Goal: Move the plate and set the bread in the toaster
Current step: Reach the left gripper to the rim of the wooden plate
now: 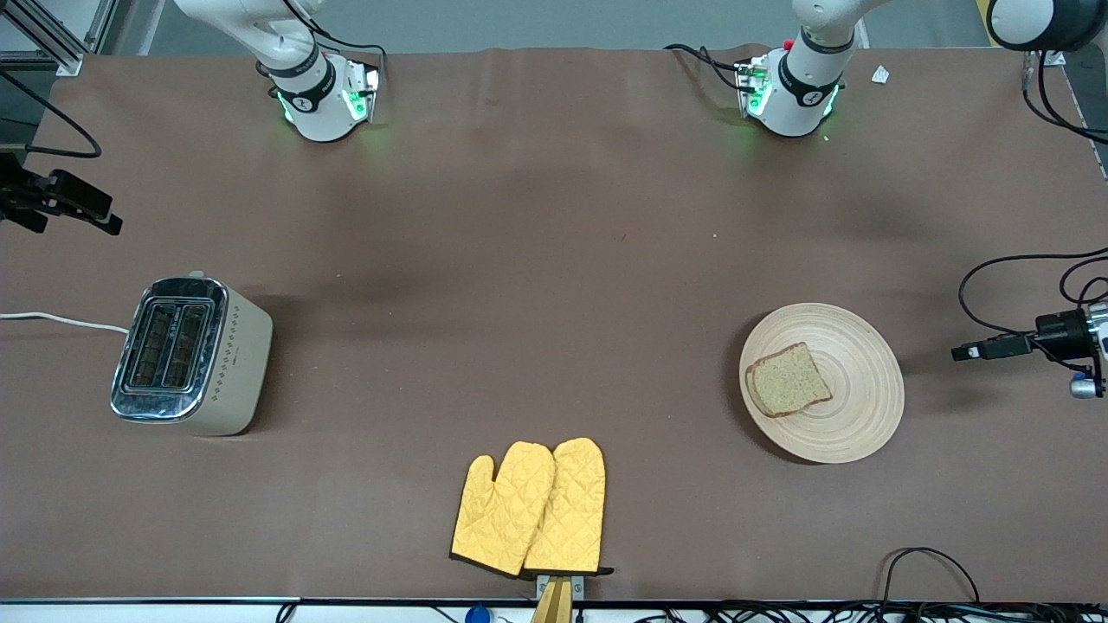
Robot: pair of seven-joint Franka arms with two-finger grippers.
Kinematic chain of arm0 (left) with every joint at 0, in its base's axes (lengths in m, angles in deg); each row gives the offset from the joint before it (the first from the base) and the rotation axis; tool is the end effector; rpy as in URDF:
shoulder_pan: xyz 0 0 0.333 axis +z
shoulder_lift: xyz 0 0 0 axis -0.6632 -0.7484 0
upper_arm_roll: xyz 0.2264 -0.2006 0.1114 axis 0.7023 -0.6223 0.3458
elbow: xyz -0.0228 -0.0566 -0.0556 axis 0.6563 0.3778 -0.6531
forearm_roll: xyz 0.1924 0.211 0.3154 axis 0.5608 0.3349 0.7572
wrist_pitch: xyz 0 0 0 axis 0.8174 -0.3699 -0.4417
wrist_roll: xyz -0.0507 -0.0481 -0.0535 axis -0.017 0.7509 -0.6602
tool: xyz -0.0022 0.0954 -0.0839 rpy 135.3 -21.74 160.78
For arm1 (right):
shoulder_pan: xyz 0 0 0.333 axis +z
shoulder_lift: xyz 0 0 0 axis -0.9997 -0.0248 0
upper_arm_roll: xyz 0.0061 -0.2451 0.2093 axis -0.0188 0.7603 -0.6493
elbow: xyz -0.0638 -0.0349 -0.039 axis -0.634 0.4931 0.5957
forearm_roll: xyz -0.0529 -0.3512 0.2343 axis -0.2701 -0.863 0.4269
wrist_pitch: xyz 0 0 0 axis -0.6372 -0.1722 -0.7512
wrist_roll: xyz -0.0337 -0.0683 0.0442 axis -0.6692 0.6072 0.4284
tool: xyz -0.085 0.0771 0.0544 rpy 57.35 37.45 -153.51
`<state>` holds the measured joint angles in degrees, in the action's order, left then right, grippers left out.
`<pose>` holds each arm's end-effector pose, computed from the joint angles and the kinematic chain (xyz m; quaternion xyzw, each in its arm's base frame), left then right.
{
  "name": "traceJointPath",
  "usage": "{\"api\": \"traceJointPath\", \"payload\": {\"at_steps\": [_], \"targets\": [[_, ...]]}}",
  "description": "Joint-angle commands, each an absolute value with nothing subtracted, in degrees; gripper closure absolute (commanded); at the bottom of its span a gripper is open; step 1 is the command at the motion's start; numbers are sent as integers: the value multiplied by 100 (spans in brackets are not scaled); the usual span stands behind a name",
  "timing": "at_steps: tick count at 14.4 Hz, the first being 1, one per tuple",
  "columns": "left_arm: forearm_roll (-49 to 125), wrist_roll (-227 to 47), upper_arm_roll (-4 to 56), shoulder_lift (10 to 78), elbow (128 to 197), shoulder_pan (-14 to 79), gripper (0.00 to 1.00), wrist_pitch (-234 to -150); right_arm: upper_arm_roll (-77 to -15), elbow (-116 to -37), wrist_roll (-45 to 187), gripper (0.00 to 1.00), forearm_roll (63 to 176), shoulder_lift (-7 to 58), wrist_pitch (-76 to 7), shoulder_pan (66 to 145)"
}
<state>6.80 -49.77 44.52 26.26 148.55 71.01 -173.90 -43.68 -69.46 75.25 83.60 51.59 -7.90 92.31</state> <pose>0.6335 0.2802 0.1798 0.9133 0.1064 -0.0416 0.3909 0.5725 -0.0407 0.6184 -0.9995 0.0291 0.0044 0.0114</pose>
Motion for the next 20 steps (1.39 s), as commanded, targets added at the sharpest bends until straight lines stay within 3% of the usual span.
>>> {"api": "traceJointPath", "payload": {"at_steps": [1,11,20], "targets": [[299,-4268,4429,2215,14684,7178,17,-17366,-4374,-6957,7587,0,8411,5171,-783,9227],[122,-3439,4315,1765,14693,7134,45,-17296,-4374,-6957,7579,0,8411,5171,-792,9227],[17,-3466,4139,1774,14641,7169,47,-17287,-4392,-6948,7596,0,8446,5223,-248,9245]]}}
